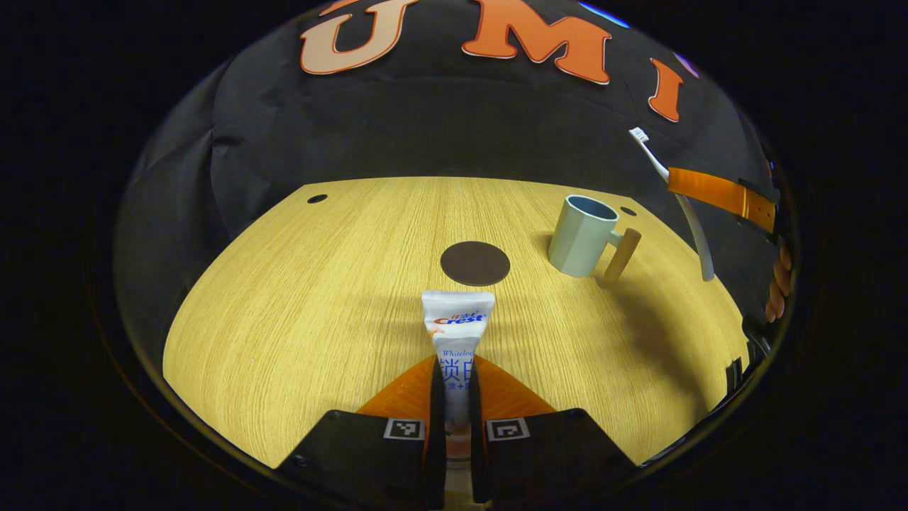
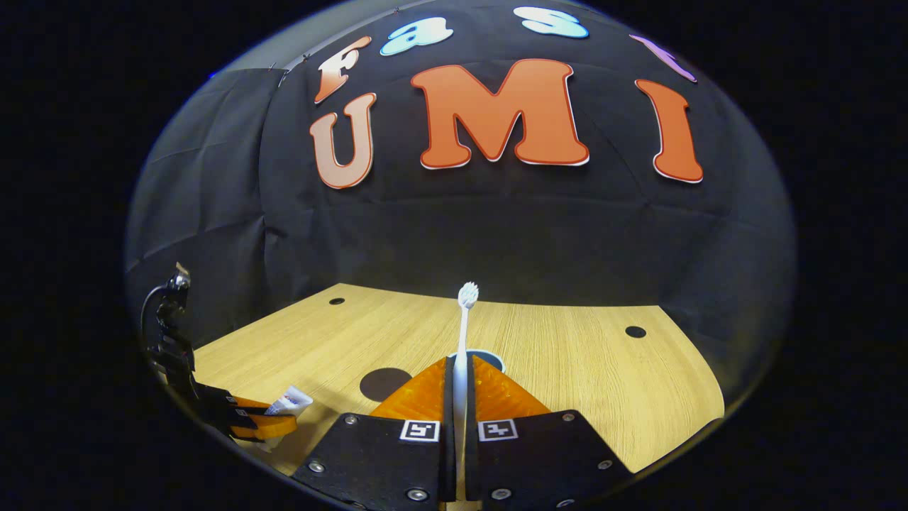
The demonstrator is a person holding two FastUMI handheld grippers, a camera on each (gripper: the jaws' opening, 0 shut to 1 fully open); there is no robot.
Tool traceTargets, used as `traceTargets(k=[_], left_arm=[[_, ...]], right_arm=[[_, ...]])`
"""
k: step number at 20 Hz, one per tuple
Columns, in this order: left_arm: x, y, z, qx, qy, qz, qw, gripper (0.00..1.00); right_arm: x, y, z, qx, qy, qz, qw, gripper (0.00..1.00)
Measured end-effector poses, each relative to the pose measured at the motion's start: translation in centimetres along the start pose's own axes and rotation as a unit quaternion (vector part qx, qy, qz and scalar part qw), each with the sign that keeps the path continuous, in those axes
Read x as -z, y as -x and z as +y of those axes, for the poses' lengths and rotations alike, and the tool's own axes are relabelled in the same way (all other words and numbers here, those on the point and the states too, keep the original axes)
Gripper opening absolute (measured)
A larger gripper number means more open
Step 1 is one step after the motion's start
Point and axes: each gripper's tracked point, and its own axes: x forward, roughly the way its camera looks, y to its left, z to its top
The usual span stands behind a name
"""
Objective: Put the toothbrush and toothpaste on the desktop into the cup, then pick up the cup and place it on the coaster on the desktop.
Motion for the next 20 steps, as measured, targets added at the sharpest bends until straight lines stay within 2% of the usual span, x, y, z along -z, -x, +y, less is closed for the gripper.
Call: traceTargets(k=[6,12,20], left_arm=[[-0.8,1.3,0.9,-0.001,0.007,-0.024,1.0,0.18],[-1.1,1.5,1.1,0.0,0.011,-0.035,0.999,0.18],[-2.1,2.0,0.9,0.001,0.018,-0.063,0.998,0.18]], right_arm=[[-3.7,-1.8,0.3,-0.016,-0.009,-0.075,0.997,0.05],[-6.4,-4.0,0.1,-0.02,-0.033,-0.143,0.989,0.06],[-7.0,-7.1,0.6,-0.044,-0.055,-0.18,0.981,0.06]])
